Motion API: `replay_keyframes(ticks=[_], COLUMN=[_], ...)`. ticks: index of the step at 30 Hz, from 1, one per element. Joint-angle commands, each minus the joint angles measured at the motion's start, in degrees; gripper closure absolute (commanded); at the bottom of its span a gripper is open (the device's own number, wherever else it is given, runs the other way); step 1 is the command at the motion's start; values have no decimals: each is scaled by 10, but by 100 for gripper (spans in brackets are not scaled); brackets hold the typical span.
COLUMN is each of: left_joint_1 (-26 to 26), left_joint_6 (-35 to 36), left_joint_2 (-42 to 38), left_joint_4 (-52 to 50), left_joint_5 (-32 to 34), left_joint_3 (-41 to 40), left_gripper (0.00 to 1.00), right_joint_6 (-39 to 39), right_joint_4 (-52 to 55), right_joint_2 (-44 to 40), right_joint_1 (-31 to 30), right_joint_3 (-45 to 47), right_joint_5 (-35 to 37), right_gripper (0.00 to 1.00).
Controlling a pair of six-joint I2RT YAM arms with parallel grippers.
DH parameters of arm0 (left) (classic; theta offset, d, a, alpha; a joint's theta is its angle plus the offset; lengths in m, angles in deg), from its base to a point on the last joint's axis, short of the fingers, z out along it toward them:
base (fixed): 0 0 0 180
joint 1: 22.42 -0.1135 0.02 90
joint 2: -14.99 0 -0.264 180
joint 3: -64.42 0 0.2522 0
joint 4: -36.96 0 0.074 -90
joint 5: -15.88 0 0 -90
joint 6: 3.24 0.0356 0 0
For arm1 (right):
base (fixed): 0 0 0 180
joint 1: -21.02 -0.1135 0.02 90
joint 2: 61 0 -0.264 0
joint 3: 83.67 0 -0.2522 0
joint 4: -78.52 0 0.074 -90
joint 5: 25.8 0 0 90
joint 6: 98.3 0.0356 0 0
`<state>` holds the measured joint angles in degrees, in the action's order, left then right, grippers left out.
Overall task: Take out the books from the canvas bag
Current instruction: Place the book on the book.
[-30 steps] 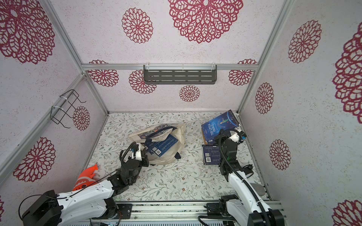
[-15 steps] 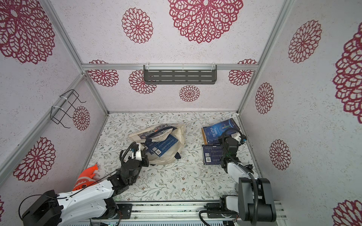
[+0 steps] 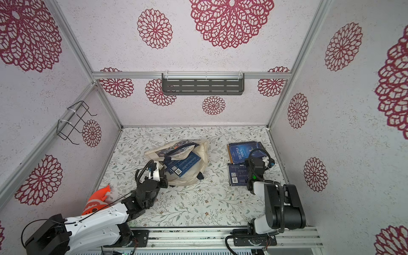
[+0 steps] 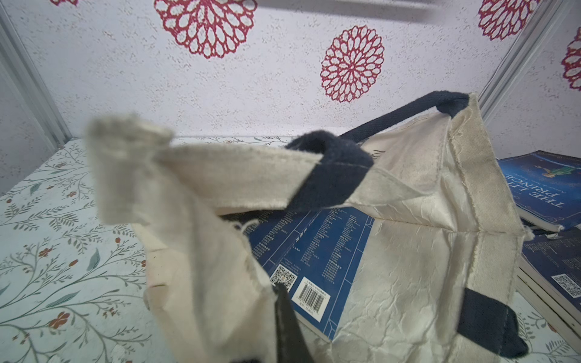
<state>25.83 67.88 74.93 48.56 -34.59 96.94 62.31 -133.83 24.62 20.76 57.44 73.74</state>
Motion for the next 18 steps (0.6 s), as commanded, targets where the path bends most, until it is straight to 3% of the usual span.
replay_keyframes(ticks=[1, 9, 13, 18], left_joint_1=[10, 10, 10, 11], left_joint_6=[1, 3, 2, 2], left_joint_2=[-2, -4, -7, -10], left_joint_4=[8, 6, 4, 3], left_joint_5=[-2, -2, -4, -3], left_joint_3=[16, 17, 17, 17], left_gripper=[100, 100, 100, 100], right_joint_6=[25, 29, 23, 33], right_joint_4=[-62, -48, -39, -34], right_joint_2=[23, 42, 41, 35], right_joint_1=[5, 6, 7, 7], right_joint_3=[-25, -43, -41, -28], right_joint_5=[19, 21, 8, -15], right_gripper=[100, 99, 80, 48])
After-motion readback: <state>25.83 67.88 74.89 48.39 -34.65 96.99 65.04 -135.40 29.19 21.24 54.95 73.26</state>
